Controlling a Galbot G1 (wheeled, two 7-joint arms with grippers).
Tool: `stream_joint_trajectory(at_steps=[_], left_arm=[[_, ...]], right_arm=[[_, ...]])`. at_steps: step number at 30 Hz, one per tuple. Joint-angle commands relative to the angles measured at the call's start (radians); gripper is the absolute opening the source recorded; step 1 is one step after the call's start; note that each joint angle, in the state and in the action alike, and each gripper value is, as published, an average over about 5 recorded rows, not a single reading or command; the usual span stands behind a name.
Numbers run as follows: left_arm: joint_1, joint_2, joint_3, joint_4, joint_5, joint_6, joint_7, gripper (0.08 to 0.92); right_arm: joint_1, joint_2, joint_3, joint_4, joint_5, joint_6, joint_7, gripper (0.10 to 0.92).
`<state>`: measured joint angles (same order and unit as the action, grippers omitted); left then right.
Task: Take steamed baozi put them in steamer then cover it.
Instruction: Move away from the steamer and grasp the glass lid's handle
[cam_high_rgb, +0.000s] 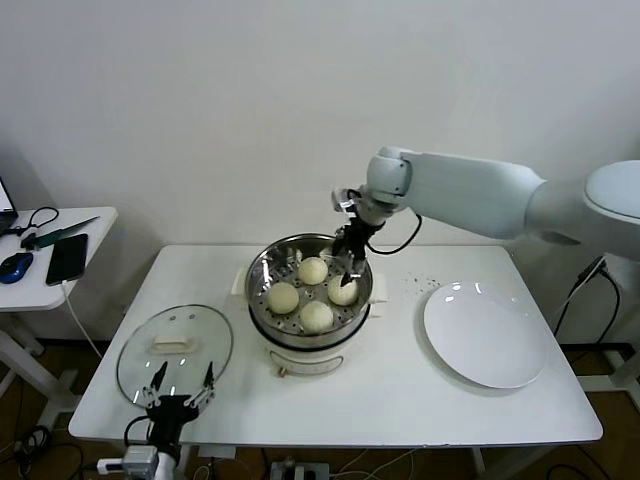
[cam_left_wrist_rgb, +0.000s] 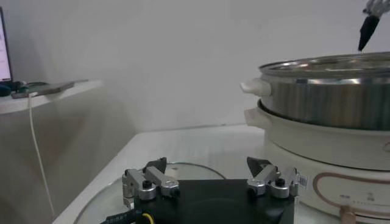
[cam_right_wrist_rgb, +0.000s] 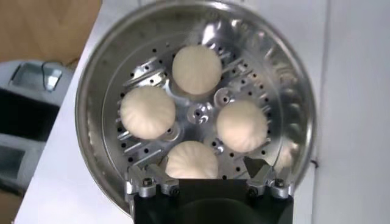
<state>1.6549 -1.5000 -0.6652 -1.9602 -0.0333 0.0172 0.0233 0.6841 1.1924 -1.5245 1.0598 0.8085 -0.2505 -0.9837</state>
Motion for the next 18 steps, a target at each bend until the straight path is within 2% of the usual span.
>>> stream_joint_trajectory(at_steps=[1,9,14,18], left_arm=[[-0.003,-0.002,-0.009,0.0,0.003,0.0,0.0,0.823],[-0.015,-0.014,-0.035,-0.002,0.04,-0.007,0.002,0.823],[-0.019,-0.019,-0.037,-0.025,0.089,-0.004,0.002,0.823],[-0.02,-0.02,-0.039,-0.04,0.122,-0.001,0.002,0.823]], right_arm=[[-0.025,-0.262,0.159,0.102,0.082,0.13,0.164,0.823],[-0.334,-0.548,0.496,0.253,0.166,0.259,0.364,0.823],[-0.668,-0.625,0.842,0.314,0.12,0.348,0.504,0.823],[-0.983,-0.651,1.161,0.375,0.072,0.369,0.552,0.823]])
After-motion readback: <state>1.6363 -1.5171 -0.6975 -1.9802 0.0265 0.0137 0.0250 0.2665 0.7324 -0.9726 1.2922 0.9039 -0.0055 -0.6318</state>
